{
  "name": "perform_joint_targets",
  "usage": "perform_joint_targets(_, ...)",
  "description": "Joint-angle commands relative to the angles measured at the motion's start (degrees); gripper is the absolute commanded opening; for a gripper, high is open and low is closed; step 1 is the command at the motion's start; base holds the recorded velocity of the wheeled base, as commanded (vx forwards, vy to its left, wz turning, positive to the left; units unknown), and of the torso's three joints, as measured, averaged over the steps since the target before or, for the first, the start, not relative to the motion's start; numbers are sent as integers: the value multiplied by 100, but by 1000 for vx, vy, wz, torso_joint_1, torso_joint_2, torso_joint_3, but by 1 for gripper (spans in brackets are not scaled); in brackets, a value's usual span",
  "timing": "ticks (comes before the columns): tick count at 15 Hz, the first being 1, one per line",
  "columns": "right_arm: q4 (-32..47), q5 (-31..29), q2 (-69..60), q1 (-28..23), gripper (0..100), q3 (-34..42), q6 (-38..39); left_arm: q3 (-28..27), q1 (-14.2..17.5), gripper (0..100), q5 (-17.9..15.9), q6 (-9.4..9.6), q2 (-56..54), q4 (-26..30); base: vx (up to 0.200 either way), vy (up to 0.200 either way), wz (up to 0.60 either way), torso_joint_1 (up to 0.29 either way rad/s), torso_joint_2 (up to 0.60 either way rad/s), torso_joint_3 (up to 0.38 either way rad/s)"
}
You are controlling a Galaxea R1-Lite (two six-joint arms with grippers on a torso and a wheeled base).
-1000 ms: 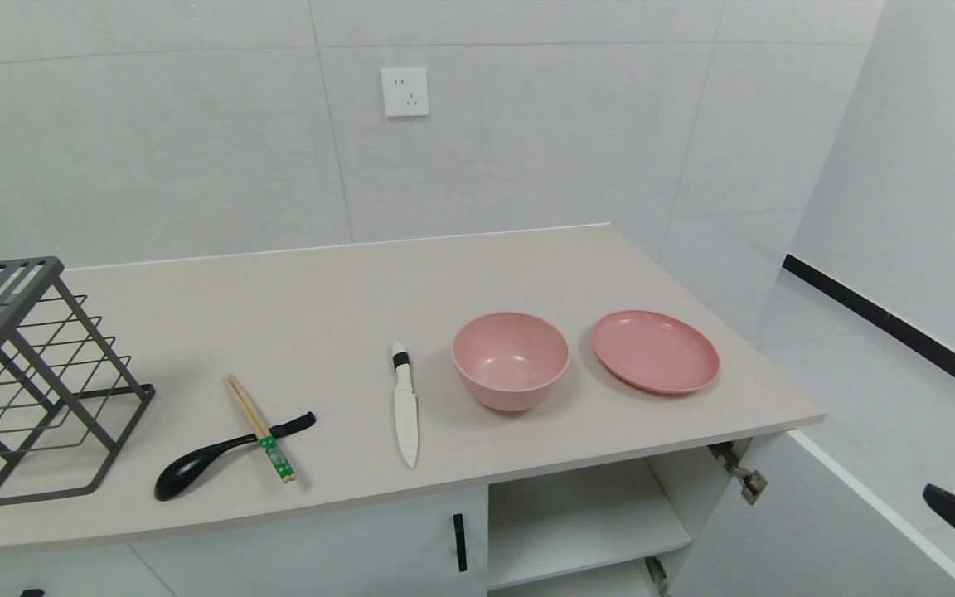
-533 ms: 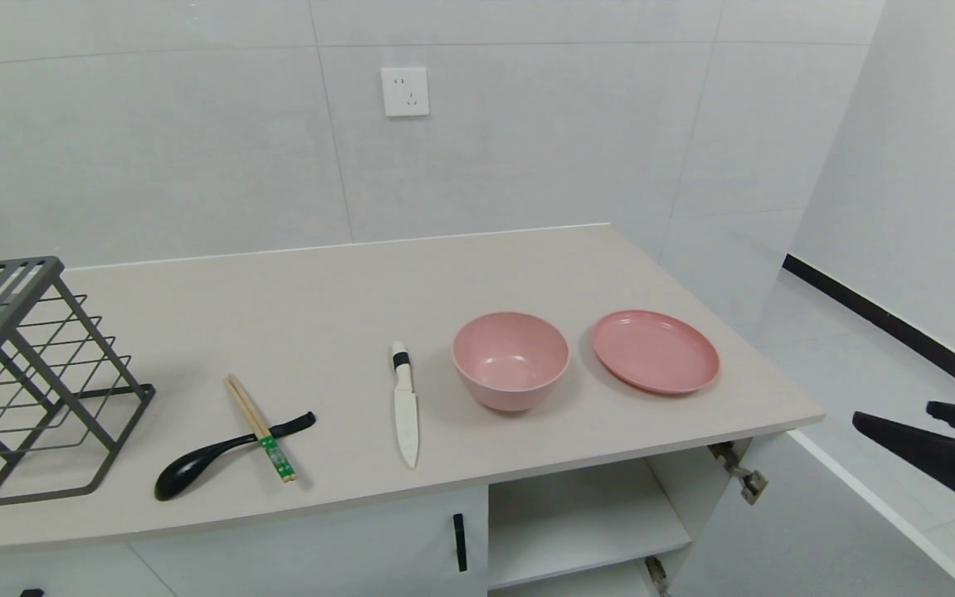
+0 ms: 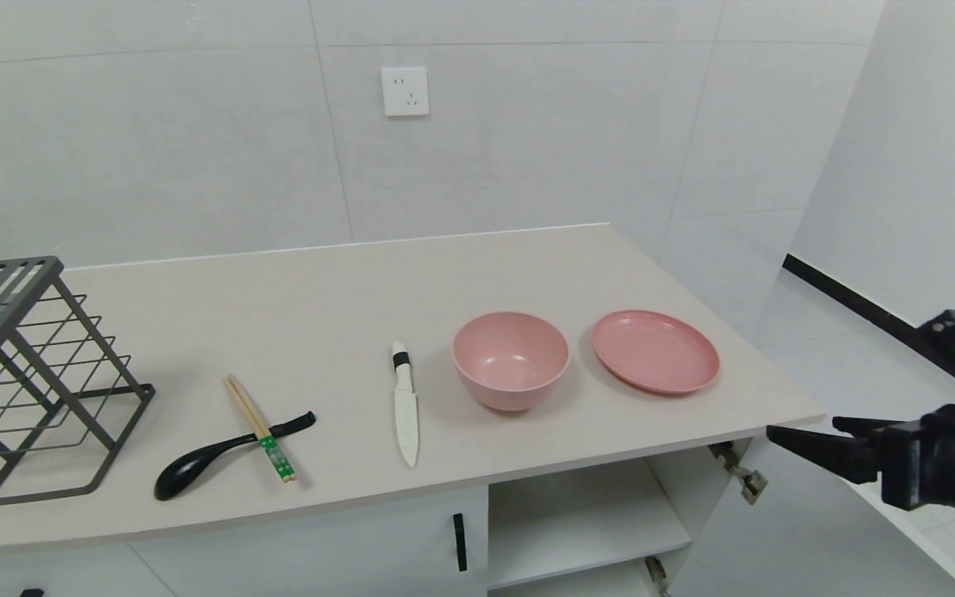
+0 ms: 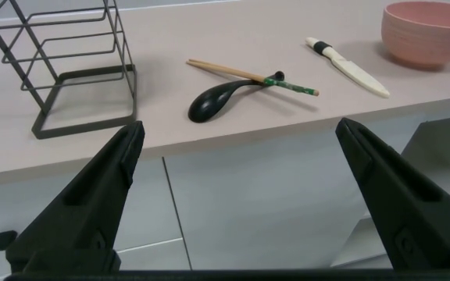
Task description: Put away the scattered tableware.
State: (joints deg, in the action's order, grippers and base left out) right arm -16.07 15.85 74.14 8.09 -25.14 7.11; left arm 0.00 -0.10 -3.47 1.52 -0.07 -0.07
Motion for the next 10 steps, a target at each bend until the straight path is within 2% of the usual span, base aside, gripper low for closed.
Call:
perform_joint_targets(1,-854,15,1076,-10,100,97,-52,0,1,100,5,-38,7,-1,0,0,0,0,0,0)
perform_joint_targets(3,-1478,-20,1498,-89,100,-35,-60,0,1,100,-4,-47,7,-1,0,0,0,0,0,0)
perform_joint_targets(5,-1768,-38,1753,-141,100,-149,-69,0,1,100,-4,-56,7,-10,0,0,0,0,0,0)
perform_joint_targets(10,-1795,-29,1885,-185,100,-211,-87,0,1,100,66,-56,7,-1,0,0,0,0,0,0)
